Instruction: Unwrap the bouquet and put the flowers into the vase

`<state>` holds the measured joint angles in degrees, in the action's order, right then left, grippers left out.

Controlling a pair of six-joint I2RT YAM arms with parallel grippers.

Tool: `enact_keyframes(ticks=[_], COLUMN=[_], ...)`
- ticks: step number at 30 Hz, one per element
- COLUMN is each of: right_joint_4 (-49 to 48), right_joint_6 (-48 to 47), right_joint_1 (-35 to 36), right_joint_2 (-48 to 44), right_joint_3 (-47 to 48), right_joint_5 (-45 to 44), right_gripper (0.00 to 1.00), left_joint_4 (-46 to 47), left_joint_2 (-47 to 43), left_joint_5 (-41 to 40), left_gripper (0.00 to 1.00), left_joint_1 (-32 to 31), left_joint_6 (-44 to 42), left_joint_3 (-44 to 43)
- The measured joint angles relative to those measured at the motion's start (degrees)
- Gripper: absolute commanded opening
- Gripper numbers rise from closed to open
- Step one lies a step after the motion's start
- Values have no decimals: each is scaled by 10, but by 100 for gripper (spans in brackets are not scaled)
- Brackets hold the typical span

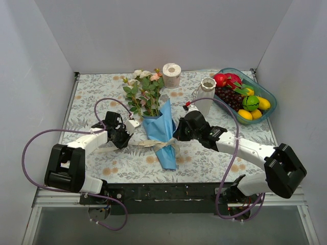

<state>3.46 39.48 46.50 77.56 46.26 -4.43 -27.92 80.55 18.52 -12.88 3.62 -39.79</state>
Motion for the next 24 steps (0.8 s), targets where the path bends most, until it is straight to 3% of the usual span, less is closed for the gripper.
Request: enact_keyframes(ticks=[11, 24], right_joint_4=[79, 166], right_joint_6=[-31, -50], right_joint_1=[0, -30], right_joint_2=[-79, -189], right_joint_3=[11, 43], right_joint_5=[-71, -159], right_gripper=[3, 4], left_joint_4=[-3, -25], left_joint_2=[-39, -52], left_joint_5=[-10, 12], left_gripper=[0, 0], left_joint_1=[5, 70], left_joint_6=[3, 9], left_joint_3=[19, -14])
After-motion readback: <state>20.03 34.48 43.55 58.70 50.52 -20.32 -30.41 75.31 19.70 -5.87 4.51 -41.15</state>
